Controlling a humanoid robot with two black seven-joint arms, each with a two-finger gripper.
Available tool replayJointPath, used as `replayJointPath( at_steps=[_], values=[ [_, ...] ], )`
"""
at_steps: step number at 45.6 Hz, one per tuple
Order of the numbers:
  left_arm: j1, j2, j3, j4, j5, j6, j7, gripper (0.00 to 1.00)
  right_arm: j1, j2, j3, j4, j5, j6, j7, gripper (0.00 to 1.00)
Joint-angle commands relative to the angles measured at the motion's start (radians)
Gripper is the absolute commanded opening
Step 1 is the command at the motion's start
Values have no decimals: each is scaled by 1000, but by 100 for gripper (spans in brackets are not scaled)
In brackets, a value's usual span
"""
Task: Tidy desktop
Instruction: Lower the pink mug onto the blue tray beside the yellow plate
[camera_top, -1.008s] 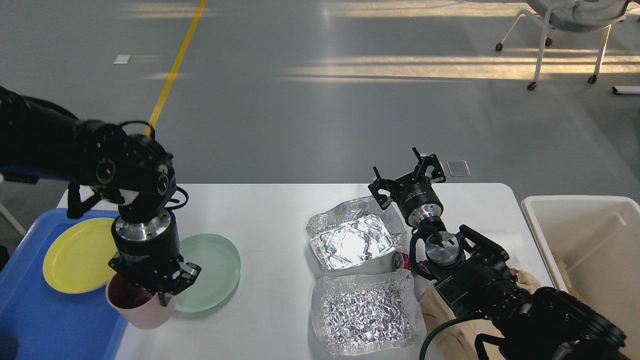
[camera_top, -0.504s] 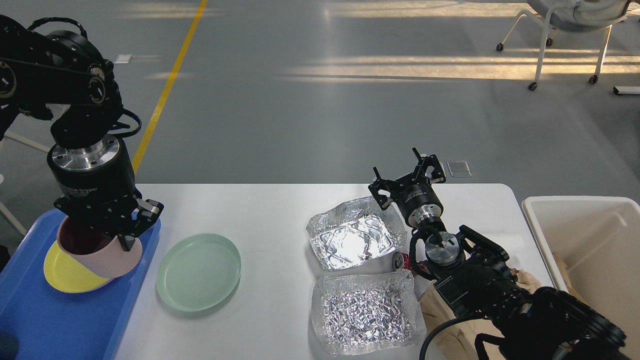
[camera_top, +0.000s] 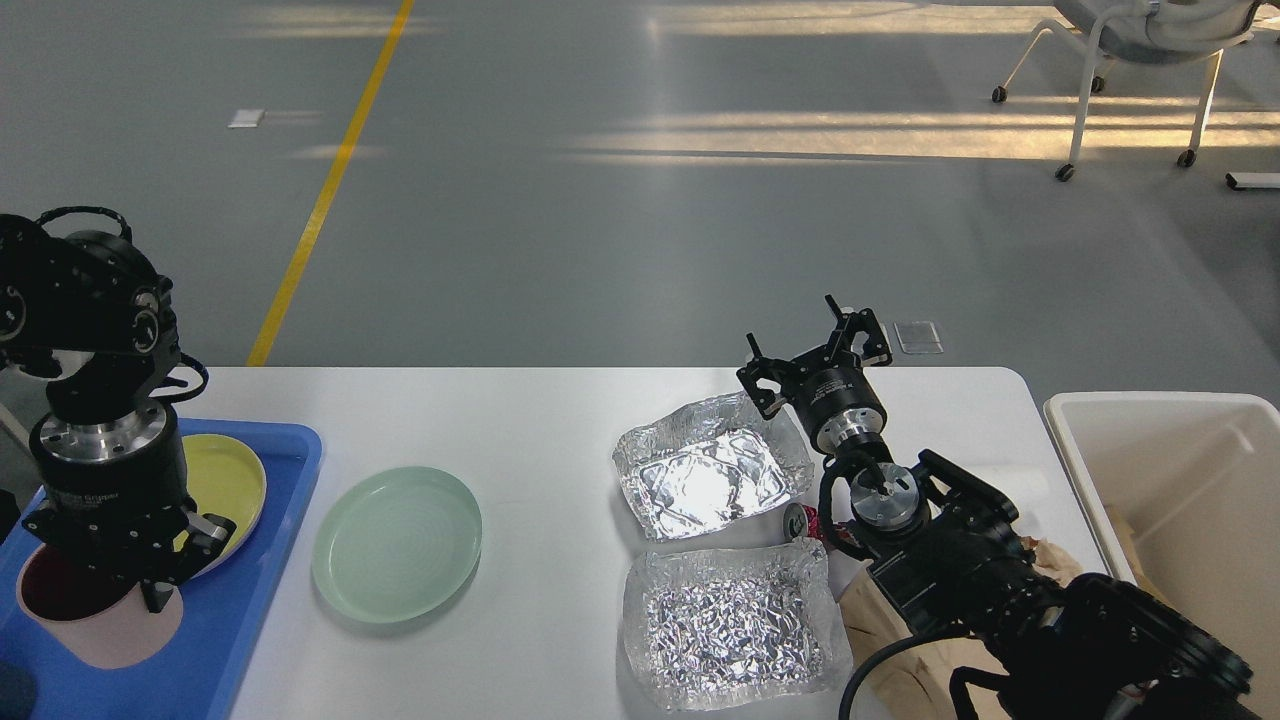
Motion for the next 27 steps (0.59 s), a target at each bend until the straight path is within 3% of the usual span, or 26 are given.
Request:
replayJointPath(
  at_steps=[1, 12, 18, 27],
  values=[
    [87, 45, -8, 58, 29, 70, 15, 0, 0, 0, 0, 0, 0, 0, 0, 100],
    [241, 90, -67, 127, 43, 127, 44, 0, 0, 0, 0, 0, 0, 0, 0, 100],
    [308, 128, -129, 129, 89, 206, 73, 0, 0, 0, 0, 0, 0, 0, 0, 100],
    [422, 165, -218, 137, 121, 289, 77, 0, 0, 0, 0, 0, 0, 0, 0, 100]
  ],
)
